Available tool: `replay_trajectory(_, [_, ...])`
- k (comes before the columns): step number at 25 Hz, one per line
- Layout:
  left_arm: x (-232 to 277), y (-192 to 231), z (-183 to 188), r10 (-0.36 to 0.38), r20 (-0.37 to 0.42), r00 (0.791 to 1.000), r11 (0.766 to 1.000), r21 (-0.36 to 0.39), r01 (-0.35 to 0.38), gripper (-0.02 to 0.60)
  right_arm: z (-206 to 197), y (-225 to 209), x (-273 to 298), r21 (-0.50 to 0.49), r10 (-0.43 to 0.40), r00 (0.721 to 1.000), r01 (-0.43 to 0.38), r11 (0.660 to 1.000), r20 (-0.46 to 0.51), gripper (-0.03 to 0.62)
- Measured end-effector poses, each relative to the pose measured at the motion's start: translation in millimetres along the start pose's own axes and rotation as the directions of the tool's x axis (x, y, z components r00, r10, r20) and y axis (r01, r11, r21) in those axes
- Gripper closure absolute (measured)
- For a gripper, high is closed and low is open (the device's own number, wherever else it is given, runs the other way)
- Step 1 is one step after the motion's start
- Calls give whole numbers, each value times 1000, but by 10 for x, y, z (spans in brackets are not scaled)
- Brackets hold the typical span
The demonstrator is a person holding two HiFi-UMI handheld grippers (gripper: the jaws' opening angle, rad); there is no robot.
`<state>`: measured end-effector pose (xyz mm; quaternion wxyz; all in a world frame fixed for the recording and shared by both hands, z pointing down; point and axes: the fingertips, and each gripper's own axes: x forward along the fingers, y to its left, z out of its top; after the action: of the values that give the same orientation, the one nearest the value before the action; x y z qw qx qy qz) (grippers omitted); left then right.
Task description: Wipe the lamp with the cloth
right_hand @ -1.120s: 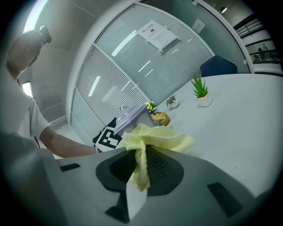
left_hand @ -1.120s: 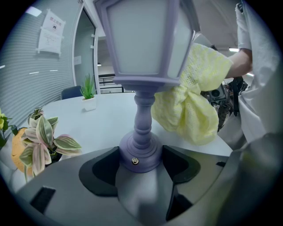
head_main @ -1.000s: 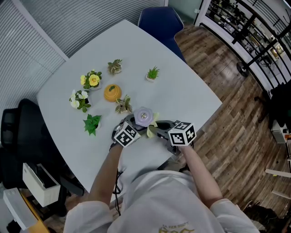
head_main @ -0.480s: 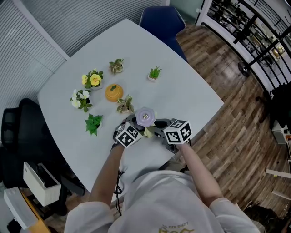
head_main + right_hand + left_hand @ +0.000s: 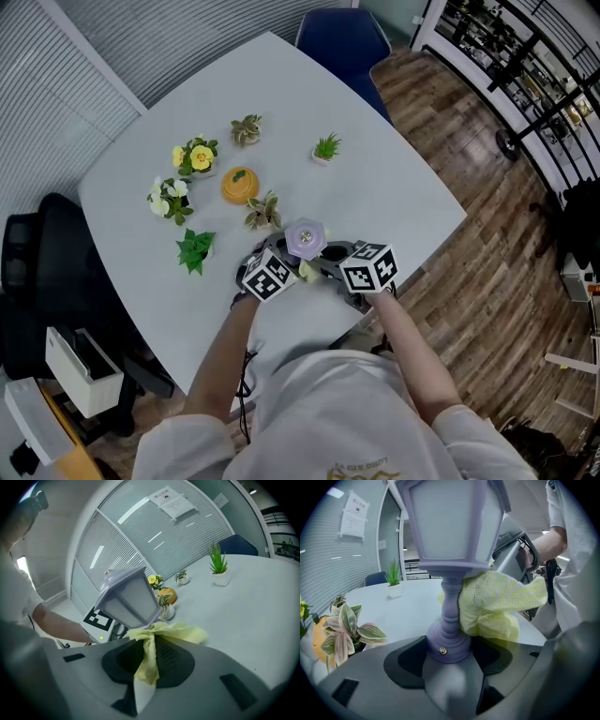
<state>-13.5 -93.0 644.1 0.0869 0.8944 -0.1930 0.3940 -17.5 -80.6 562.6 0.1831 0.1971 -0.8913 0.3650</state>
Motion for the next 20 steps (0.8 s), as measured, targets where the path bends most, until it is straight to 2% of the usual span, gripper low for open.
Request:
replay_trajectory(11, [2,3,-6,2,-1,1000,1000,2,-2,270,-150,-67,113,6,-10,997,11,1000,-76,534])
replay_trajectory(20, [2,4,-8,2,2,1000,1000,3,-2,270,-225,-121,172,20,2,995,0,1000,-99,537])
